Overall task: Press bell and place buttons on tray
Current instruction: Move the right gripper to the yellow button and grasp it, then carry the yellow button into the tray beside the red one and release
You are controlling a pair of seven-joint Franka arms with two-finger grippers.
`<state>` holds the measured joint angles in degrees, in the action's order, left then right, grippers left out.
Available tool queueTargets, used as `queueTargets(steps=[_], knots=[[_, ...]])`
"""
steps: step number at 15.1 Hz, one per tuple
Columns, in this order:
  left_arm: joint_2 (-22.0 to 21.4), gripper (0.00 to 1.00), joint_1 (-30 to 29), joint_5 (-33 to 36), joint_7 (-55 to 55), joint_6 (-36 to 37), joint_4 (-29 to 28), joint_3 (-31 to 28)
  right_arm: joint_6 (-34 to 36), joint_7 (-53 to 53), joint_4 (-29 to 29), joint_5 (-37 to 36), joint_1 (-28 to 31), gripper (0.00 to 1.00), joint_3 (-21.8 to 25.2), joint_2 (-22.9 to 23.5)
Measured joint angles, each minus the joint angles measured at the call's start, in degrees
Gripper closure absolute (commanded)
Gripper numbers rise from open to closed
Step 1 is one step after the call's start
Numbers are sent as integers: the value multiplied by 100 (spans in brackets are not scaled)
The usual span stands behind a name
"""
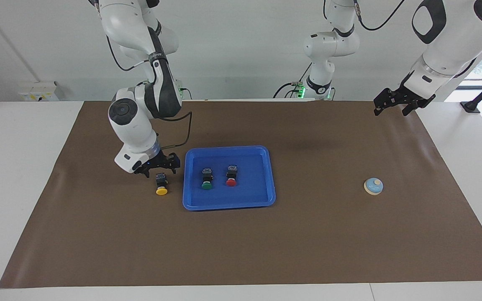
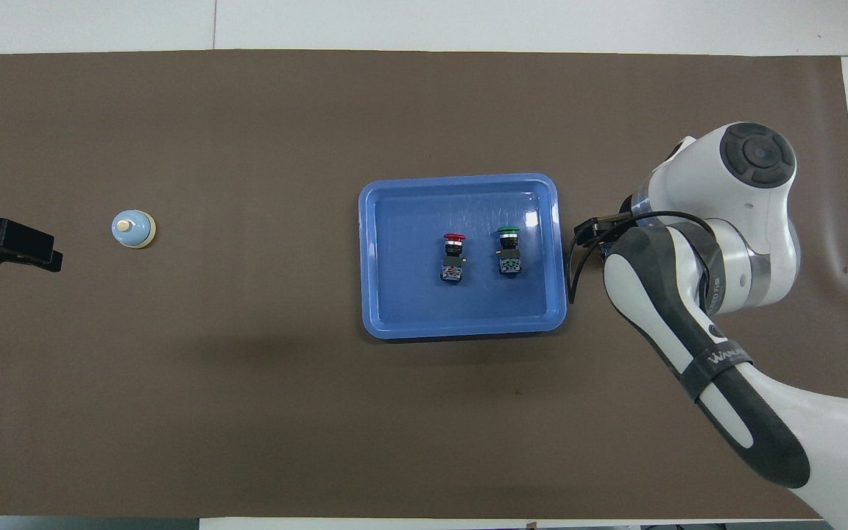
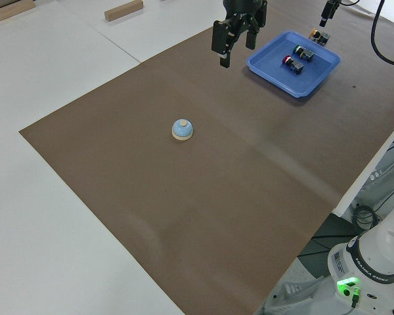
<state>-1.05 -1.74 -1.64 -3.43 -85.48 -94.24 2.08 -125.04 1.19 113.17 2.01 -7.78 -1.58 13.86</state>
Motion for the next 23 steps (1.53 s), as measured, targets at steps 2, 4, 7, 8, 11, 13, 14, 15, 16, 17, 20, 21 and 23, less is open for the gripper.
queueTargets(steps=[2,4,7,8,11,13,14,15,16,17,20,21,23], knots=[[0,0,0,0,0,0,0,0,-180,-41,249,-2,-7,0,-8,-46],[0,0,0,0,0,0,0,0,-354,-249,388,-4,44,0,-3,-63],[0,0,0,0,0,0,0,0,-675,-525,590,-16,175,0,7,-61],[0,0,0,0,0,0,0,0,-698,-539,627,-24,182,0,7,-60],[0,0,0,0,0,0,0,0,-895,-542,702,-50,181,0,-4,-25],[0,0,0,0,0,0,0,0,-933,-542,711,-55,178,1,-5,18],[0,0,0,0,0,0,0,0,-944,-542,714,-56,178,1,-5,38],[0,0,0,0,0,0,0,0,-975,-542,718,-56,178,3,-5,57],[0,0,0,0,0,0,0,0,-1046,-542,728,-56,178,7,-5,83],[0,0,0,0,0,0,0,0,-1123,-542,742,-57,178,12,-5,112],[0,0,0,0,0,0,0,0,-1294,-542,779,-57,178,59,-5,187],[0,0,0,0,0,0,0,0,-1310,-542,783,-57,178,85,-5,201],[0,0,0,0,0,0,0,0,-1313,-536,774,-57,179,100,-3,199]])
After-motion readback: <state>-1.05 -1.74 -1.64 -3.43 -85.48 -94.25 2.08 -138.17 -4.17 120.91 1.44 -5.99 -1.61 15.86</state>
